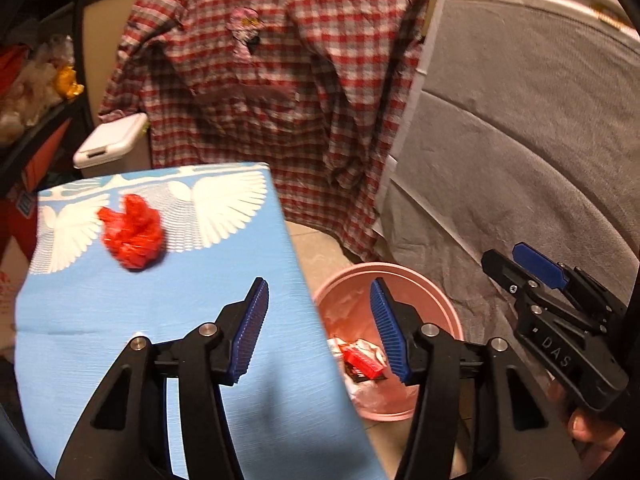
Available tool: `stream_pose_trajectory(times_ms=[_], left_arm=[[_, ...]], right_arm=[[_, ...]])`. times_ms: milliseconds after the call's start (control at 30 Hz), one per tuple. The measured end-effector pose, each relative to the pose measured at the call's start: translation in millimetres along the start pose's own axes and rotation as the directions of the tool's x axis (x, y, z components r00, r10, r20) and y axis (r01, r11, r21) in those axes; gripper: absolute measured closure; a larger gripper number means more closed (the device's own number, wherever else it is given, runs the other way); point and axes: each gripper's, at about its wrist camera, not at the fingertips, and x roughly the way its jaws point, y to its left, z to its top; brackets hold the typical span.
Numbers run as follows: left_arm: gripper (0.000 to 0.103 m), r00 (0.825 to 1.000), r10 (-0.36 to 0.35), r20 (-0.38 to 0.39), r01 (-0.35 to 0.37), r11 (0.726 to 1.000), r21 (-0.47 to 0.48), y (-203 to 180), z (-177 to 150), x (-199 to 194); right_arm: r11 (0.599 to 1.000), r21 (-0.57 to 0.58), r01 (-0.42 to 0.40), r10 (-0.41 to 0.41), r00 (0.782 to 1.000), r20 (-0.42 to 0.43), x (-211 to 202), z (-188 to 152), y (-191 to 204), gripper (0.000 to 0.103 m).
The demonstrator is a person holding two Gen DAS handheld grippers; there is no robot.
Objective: Collect trash
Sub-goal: 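Move both tools back over the table toward the red bag and toothpaste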
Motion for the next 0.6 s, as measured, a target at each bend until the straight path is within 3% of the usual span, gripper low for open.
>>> stream_pose_trajectory(times_ms=[300,600], left_arm=[[0.067,0.989,0.104,0.107,-0.103,0.995,-0.011,78,-6,-57],[0.068,0.959,0.216,0.185,-0.202,0.975,-0.091,184,-13,-119]], right_arm=[[0.995,-0.025,-0.098,0.099,0.994,0.055,-22,-2,70,0.057],[0.98,-0.033,-0.197,0.199,0.977,0.072,-26,-25,148,0.07]])
